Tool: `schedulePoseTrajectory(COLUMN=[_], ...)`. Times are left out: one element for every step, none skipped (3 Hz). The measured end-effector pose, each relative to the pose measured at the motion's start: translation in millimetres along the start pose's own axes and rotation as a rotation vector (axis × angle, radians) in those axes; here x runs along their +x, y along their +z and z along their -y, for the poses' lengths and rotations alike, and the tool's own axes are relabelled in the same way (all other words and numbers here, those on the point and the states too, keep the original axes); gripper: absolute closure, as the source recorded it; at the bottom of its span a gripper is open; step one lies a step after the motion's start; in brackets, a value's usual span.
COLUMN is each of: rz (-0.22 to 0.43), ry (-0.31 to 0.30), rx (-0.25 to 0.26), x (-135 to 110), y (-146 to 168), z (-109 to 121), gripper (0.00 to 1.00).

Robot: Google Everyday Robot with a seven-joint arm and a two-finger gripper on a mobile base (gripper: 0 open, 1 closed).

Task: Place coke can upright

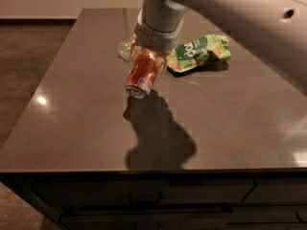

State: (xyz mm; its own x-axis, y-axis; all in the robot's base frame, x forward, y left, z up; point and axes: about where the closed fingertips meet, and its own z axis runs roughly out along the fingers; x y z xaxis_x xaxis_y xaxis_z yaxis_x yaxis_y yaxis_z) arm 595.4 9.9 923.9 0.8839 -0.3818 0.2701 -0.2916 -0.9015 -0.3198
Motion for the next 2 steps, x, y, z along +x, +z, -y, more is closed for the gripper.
schedulePoseTrajectory(rz=[-0.100,-0.186], ry=[-0.007,-0.027], rx=[0.099,0.195], x=[31,54], y=[-14,-21], z=[-4,-5], gripper=[1.00,1.00])
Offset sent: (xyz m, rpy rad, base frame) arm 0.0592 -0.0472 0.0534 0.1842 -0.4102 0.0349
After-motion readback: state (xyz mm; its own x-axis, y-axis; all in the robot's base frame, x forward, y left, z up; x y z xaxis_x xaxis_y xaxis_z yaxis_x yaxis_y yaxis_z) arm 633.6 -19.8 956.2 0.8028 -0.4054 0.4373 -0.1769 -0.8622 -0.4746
